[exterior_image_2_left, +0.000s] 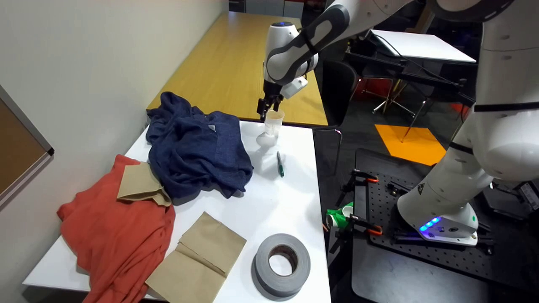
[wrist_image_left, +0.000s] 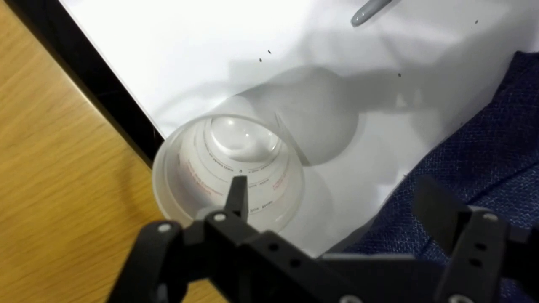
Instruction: Move the cup to the left
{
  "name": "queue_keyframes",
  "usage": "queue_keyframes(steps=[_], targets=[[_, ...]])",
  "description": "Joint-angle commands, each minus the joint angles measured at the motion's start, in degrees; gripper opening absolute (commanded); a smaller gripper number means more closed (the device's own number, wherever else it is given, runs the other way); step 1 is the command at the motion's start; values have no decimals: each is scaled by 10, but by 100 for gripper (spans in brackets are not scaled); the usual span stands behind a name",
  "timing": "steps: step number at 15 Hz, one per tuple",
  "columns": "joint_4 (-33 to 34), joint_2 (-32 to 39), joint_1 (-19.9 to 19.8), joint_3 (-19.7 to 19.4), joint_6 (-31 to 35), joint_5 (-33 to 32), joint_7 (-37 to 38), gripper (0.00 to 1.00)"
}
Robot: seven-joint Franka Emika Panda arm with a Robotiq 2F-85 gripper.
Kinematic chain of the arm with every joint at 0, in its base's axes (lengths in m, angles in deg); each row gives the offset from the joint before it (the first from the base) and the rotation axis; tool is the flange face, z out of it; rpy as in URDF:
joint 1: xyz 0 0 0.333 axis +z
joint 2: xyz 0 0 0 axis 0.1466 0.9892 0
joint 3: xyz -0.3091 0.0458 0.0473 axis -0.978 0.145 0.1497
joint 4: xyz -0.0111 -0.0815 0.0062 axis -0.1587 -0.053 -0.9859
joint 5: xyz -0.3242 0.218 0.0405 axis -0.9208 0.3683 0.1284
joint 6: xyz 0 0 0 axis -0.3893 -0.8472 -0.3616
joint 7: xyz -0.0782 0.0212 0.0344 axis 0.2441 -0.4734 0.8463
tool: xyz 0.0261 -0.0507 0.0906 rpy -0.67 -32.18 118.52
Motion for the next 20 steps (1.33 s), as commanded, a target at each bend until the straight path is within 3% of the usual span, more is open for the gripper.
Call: queue_keyframes(steps=[1, 7, 8, 12, 18, 20], targets=[[57, 42, -28, 20, -37, 20, -10, 100], [89, 83, -45, 30, -60, 22, -6, 100], [91, 87, -47, 31, -59, 23, -7, 84], [95, 97, -51, 35, -61, 28, -8, 49], [101, 98, -56, 36, -66, 35, -6, 5], [104, 97, -57, 35, -67, 37, -5, 0]])
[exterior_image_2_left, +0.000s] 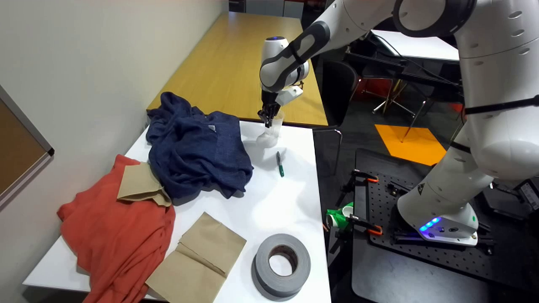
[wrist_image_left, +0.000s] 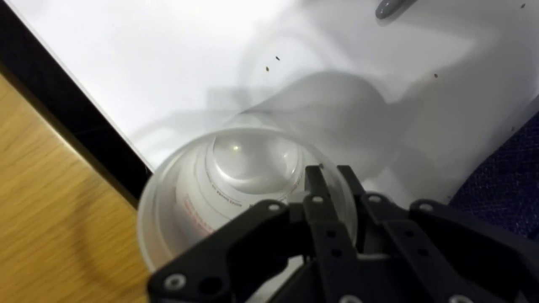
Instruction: Move the cup to the left
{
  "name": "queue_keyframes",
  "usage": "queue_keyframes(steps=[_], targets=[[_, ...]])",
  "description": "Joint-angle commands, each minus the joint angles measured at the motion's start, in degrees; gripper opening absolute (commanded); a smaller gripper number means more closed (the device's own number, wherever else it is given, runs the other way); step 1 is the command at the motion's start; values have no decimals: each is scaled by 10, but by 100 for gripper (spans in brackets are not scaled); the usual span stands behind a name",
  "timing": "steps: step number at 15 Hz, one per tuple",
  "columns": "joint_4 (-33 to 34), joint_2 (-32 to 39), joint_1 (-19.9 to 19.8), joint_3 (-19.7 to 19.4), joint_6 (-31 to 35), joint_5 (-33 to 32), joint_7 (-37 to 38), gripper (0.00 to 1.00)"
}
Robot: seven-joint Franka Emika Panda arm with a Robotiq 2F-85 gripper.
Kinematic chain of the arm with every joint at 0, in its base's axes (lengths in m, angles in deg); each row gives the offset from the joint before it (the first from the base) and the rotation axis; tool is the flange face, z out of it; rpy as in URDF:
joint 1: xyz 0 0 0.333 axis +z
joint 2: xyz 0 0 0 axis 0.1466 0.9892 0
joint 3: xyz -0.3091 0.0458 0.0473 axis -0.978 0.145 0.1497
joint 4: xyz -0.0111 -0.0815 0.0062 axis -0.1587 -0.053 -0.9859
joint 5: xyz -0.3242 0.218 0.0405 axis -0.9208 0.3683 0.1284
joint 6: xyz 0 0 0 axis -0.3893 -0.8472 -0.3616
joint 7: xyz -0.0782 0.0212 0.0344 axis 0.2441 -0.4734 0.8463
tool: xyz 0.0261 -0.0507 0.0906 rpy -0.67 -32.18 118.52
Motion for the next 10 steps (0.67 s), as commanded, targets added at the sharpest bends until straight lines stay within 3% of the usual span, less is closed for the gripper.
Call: queue_keyframes(steps=[1, 5, 10], targets=[[23, 0, -13, 9, -29, 13, -5, 0], [12, -22, -1, -3, -21, 3, 19, 1], [-62, -104, 11, -4, -8, 6, 38, 1]])
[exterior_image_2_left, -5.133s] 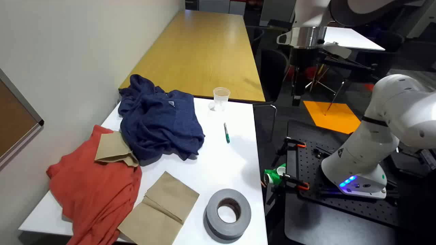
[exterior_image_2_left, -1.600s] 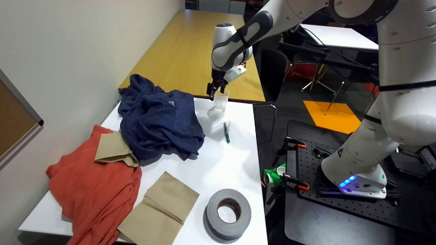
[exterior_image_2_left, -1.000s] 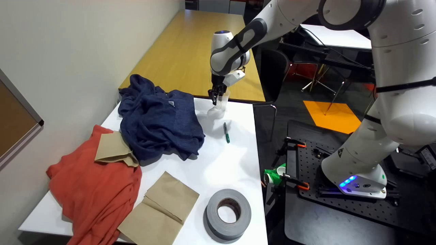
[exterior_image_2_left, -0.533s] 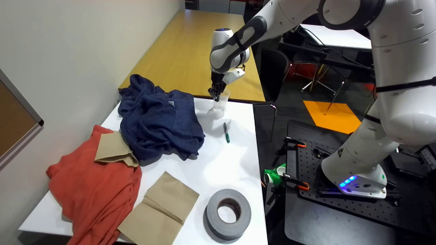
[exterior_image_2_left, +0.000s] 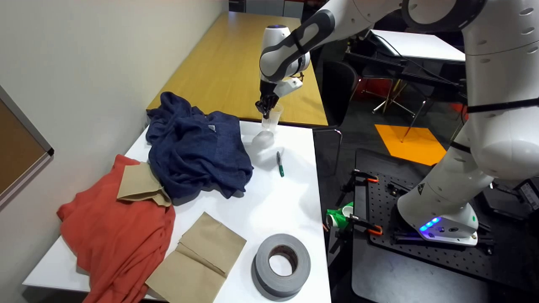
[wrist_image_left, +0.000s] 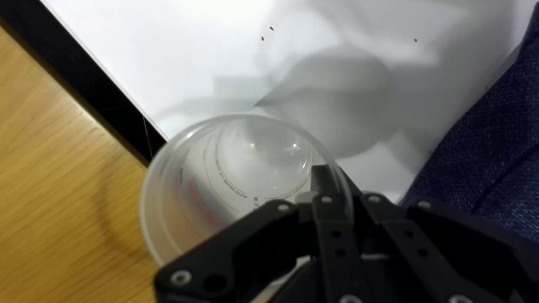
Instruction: Move the cup to the left
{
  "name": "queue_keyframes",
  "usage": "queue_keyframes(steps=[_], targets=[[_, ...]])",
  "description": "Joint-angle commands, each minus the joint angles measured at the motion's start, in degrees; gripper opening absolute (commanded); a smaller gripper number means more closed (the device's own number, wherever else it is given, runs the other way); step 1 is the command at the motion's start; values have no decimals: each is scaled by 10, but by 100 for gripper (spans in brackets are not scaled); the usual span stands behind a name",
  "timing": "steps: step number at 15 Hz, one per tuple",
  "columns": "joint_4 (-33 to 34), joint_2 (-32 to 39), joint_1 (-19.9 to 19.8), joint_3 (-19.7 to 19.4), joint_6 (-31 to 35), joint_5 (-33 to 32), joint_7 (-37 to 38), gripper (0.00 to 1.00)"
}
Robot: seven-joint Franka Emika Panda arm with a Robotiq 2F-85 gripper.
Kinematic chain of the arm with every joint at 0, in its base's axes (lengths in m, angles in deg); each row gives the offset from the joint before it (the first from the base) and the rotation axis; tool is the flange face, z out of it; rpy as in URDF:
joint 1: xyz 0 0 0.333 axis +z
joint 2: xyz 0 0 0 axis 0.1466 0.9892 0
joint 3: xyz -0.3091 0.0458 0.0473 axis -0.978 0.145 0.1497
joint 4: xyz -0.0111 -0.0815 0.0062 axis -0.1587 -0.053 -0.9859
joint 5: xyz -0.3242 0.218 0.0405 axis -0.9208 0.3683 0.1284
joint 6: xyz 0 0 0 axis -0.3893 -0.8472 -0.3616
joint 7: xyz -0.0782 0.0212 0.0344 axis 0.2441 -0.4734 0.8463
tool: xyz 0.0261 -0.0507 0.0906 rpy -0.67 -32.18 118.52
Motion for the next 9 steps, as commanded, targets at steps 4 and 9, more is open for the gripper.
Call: queue_keyframes(steps=[4, 9], targets=[[-159, -163, 28, 0, 5, 8, 23, 1], [-281, -273, 68, 12, 1, 6, 12, 1]])
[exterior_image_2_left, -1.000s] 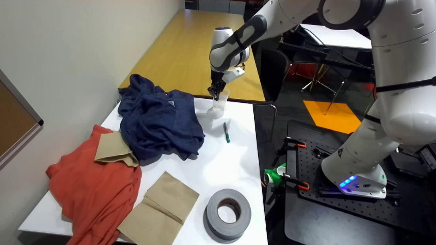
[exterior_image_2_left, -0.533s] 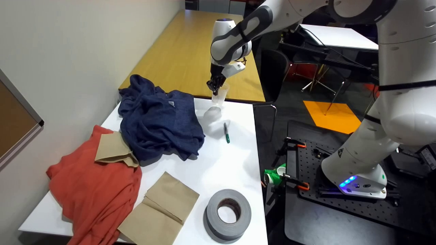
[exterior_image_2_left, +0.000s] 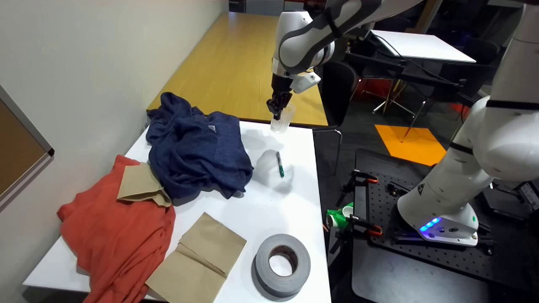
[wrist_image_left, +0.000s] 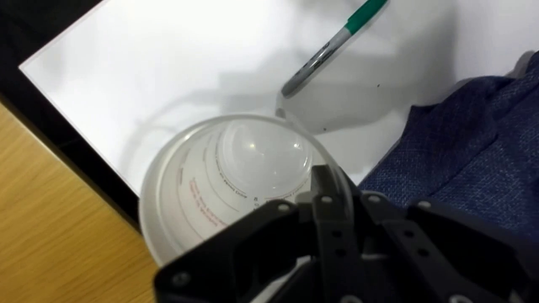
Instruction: Move the cup to the left
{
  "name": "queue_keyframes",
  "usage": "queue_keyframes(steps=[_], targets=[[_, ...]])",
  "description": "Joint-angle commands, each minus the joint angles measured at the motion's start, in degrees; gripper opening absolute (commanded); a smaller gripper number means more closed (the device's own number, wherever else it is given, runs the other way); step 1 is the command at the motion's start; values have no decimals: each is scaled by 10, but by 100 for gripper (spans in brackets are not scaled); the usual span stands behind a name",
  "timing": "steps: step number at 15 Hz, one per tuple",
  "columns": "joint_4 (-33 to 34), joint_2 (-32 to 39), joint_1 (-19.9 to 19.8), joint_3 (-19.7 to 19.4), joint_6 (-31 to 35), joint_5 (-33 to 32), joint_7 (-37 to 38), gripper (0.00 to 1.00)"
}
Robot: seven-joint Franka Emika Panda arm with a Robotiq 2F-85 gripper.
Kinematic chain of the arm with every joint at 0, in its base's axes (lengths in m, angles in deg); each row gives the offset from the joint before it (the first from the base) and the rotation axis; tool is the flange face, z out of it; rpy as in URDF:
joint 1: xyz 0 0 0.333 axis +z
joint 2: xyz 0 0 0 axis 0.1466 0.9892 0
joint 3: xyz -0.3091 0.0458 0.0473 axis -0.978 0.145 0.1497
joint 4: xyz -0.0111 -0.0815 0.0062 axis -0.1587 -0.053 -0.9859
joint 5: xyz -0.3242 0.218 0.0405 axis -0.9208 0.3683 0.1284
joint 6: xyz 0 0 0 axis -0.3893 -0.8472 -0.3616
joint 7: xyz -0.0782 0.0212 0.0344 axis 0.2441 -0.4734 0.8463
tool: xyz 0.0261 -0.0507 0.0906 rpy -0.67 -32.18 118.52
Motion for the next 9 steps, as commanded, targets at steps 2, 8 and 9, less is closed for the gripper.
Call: queue_keyframes(steps=[2, 8, 9], targets=[[-121, -107, 41, 20, 0, 8, -5, 1], [-173, -129, 106, 67, -7, 14, -12, 1], [-177, -127, 116, 75, -6, 10, -12, 1]])
